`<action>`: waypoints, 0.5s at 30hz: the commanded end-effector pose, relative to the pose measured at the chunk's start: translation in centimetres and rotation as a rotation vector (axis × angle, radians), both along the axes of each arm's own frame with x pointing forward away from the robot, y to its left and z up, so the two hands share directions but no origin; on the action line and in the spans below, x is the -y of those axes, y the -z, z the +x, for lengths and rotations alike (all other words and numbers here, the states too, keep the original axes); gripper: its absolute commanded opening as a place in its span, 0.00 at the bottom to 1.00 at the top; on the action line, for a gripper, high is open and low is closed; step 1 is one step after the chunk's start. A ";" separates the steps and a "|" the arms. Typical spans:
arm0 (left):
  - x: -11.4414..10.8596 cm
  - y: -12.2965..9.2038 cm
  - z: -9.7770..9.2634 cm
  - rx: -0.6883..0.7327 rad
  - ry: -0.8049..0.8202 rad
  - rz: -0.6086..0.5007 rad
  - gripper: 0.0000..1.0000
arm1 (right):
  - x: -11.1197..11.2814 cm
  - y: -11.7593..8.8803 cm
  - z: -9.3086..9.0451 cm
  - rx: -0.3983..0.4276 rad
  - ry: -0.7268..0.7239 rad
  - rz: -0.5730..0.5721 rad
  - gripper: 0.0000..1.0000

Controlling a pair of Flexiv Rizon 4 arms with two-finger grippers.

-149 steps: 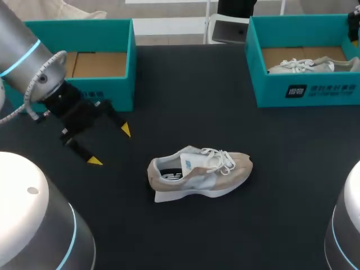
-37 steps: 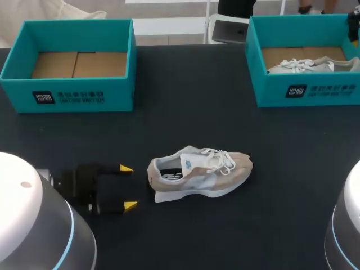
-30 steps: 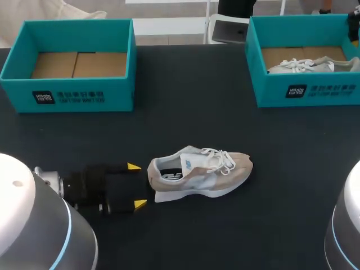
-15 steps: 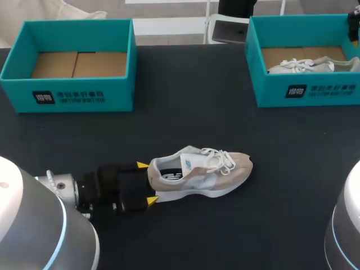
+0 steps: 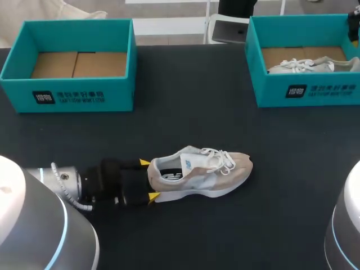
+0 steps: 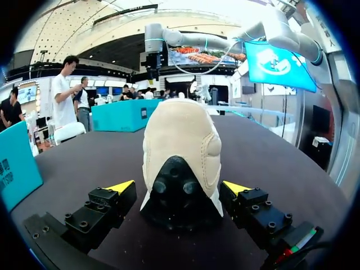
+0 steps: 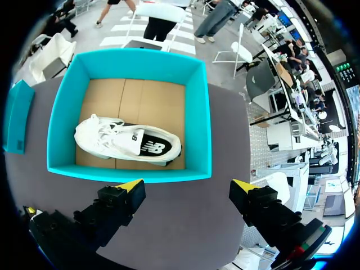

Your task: Take the shoe out of the shoebox, open the shoe tongue, remove and reinsert the insole, then place the shoe into the shoebox

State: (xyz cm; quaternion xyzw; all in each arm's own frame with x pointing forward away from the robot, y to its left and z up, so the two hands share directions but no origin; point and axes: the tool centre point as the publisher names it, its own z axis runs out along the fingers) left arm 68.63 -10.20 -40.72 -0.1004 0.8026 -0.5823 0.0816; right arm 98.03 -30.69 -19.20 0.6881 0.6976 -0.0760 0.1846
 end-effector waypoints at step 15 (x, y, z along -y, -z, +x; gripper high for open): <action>1.2 0.2 1.1 -0.010 0.037 0.005 1.00 | 0.0 0.0 -0.1 0.002 -0.001 -0.001 1.00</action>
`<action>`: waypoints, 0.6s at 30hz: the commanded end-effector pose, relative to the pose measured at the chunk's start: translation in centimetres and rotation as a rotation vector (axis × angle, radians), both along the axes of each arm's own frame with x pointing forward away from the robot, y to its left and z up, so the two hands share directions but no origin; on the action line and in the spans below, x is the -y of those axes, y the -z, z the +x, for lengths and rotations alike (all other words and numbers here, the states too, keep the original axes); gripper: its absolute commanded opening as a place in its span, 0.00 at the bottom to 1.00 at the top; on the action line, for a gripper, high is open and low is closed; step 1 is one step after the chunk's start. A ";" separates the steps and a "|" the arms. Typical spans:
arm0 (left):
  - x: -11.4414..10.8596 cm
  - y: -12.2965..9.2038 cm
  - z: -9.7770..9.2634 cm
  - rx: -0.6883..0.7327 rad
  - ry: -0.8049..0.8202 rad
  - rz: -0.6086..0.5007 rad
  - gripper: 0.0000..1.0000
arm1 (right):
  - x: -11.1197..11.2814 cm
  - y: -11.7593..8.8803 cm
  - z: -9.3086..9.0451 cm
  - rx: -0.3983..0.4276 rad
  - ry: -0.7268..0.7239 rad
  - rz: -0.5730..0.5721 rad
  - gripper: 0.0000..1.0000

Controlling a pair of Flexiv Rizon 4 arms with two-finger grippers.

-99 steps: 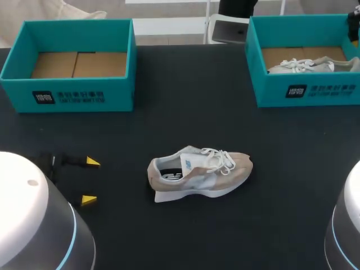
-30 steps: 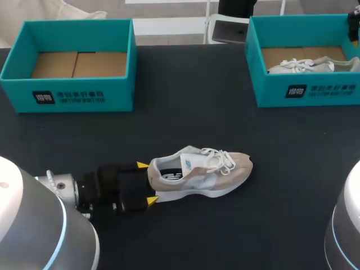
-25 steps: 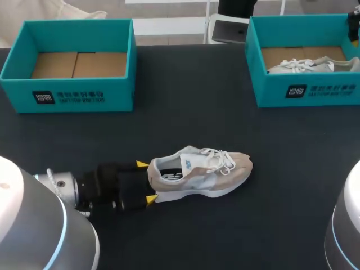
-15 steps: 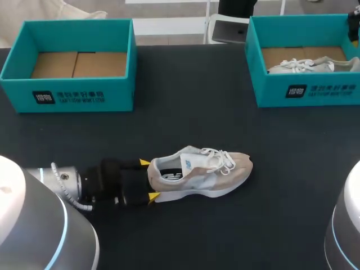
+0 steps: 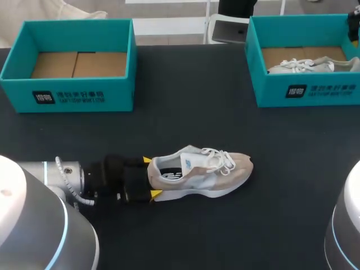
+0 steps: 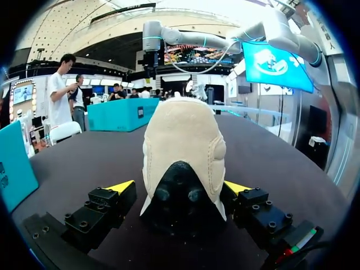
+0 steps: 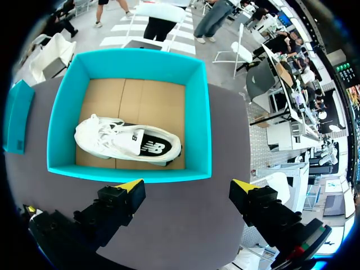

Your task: Take the shoe out of the shoebox, open the shoe tongue, remove and reinsert the insole, then place the shoe into the shoebox

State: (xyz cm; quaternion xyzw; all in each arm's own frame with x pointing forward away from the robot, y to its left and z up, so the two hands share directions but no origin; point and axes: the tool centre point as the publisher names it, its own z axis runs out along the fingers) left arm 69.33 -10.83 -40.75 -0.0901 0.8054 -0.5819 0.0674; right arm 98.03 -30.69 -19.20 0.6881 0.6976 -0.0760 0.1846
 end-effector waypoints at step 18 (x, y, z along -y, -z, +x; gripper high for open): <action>0.8 0.8 0.5 -0.033 0.047 0.012 0.00 | 0.0 0.0 -0.1 0.002 -0.001 -0.001 1.00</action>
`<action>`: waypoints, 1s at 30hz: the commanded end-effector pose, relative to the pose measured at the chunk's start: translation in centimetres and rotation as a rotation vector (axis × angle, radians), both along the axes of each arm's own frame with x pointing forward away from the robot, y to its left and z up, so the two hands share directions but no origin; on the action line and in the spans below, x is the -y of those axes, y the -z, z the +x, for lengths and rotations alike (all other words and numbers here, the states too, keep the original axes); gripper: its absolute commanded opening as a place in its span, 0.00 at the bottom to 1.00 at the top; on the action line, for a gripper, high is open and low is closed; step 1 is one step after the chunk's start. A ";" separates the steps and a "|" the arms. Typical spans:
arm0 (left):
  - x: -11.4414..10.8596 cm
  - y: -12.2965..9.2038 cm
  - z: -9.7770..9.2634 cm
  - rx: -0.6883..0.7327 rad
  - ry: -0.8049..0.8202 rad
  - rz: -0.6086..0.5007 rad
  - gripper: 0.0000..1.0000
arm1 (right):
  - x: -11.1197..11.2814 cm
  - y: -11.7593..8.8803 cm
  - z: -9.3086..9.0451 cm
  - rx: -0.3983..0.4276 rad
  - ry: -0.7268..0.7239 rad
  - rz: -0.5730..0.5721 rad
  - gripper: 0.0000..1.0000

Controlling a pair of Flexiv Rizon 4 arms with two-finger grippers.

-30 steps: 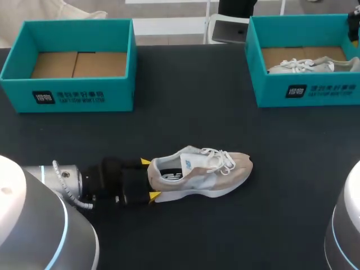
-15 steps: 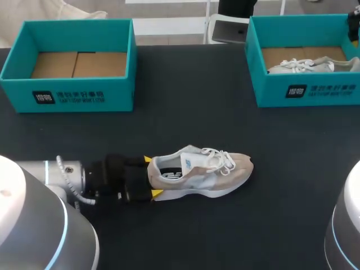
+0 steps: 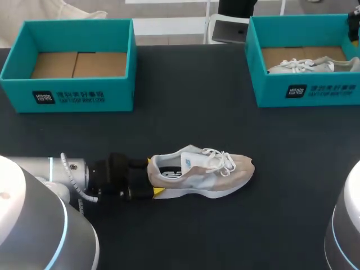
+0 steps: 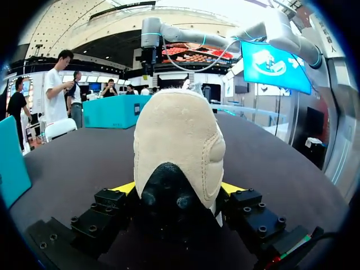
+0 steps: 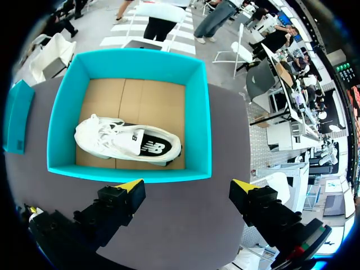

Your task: Take the shoe out of the shoebox, open the shoe tongue, remove and reinsert the insole, then place the shoe into the shoebox

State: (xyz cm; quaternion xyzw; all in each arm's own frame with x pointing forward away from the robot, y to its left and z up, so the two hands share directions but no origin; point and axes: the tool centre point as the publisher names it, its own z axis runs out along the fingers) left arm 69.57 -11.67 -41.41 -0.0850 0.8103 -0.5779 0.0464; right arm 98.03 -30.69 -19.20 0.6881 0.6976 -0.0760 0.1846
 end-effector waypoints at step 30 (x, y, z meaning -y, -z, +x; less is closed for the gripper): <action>-3.2 0.3 0.6 -0.001 0.040 0.081 0.00 | 0.0 0.0 -0.1 0.002 -0.001 -0.001 1.00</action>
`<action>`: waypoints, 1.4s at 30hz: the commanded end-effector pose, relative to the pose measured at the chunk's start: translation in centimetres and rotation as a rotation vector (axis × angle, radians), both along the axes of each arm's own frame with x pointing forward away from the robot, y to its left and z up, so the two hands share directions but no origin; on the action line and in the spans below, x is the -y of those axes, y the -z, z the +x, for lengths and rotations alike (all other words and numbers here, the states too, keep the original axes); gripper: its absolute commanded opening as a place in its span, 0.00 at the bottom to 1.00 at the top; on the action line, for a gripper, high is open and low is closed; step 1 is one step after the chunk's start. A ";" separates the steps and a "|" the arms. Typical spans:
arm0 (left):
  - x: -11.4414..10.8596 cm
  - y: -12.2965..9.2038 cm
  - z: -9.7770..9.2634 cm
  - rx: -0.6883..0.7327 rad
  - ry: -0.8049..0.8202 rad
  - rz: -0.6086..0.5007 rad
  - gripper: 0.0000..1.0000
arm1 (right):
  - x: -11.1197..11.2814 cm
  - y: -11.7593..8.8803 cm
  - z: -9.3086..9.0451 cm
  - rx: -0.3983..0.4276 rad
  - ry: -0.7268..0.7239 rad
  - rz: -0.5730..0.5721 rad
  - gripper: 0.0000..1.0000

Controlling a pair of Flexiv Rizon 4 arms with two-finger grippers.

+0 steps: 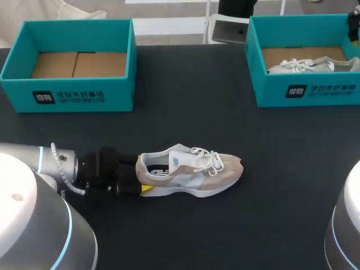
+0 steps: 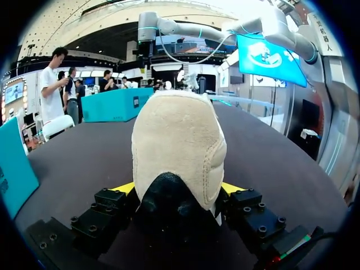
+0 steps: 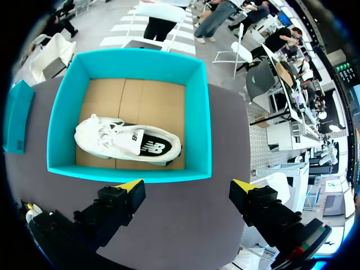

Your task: Take the shoe out of the shoebox, open the shoe tongue, remove and reinsert the insole, then place the shoe into the shoebox

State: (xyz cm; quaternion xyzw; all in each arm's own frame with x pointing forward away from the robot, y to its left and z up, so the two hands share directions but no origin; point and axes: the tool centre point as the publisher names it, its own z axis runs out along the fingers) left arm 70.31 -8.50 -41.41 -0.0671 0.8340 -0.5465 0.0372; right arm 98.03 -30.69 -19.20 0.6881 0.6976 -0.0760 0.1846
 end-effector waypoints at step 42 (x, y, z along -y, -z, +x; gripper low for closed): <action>0.0 0.3 -0.2 0.001 -0.001 0.003 0.00 | -23.7 -3.8 -11.0 0.035 0.145 0.113 1.00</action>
